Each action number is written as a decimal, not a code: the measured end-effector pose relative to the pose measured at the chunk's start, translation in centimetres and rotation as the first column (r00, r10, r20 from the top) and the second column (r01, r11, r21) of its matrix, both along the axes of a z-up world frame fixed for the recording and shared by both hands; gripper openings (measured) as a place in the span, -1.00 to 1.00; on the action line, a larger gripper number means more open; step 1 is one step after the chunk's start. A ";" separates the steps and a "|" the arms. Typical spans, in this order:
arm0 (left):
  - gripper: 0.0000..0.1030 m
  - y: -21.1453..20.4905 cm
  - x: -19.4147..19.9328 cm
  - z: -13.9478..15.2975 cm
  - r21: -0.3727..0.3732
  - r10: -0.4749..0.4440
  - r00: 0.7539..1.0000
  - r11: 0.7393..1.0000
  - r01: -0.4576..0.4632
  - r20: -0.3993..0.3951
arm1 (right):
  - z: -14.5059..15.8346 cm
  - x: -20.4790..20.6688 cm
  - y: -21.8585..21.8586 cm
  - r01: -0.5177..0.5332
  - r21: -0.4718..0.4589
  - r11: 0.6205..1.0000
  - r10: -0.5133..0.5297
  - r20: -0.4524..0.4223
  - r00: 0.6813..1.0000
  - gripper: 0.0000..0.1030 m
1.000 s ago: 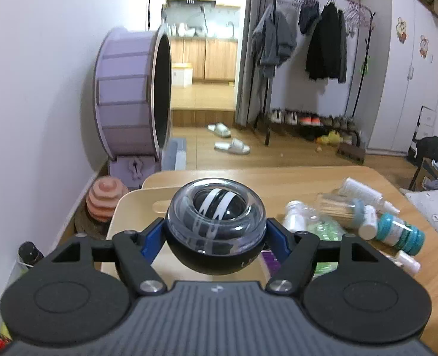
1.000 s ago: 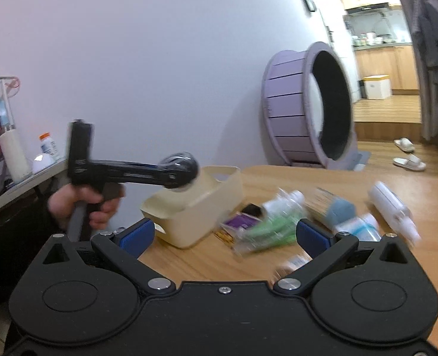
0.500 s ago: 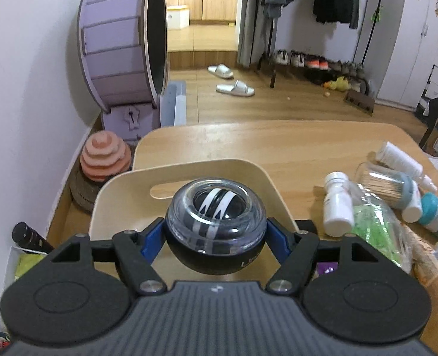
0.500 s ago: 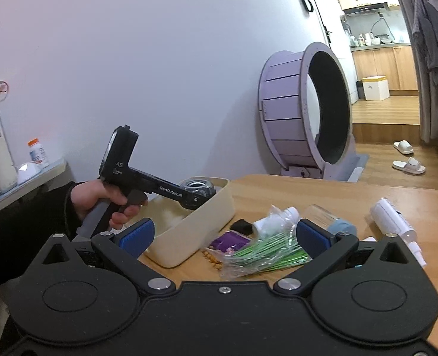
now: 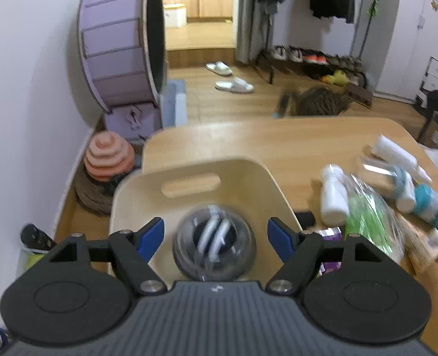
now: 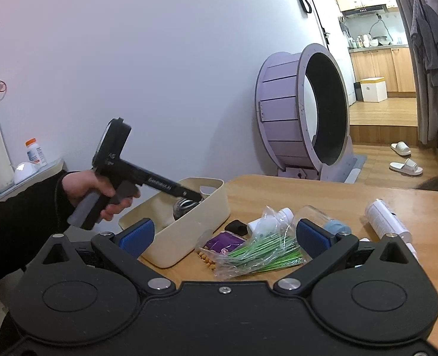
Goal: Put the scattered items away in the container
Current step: 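Carry the wrist ball with the left tool into the cream basket and release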
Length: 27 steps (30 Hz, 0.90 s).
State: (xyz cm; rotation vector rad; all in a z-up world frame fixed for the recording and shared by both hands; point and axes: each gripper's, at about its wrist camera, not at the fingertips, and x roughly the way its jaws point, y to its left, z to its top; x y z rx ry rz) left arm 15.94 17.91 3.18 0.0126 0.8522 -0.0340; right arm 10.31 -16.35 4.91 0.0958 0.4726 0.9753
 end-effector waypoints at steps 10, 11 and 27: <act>0.37 0.4 1.0 -1.9 -0.006 -0.015 1.000 1.000 0.014 -0.021 | 0.2 -0.4 0.2 -0.013 -0.004 1.000 0.013 0.007 1.000 1.00; 0.36 0.3 0.9 -1.9 0.003 -0.020 1.000 1.000 0.020 -0.014 | 0.2 -0.4 0.3 -0.017 -0.006 1.000 0.017 0.007 1.000 1.00; 0.34 -0.6 3.8 -1.2 0.021 -0.013 1.000 1.000 0.013 0.013 | 0.3 -0.7 0.8 -0.088 -0.014 0.996 0.088 -0.005 0.996 1.00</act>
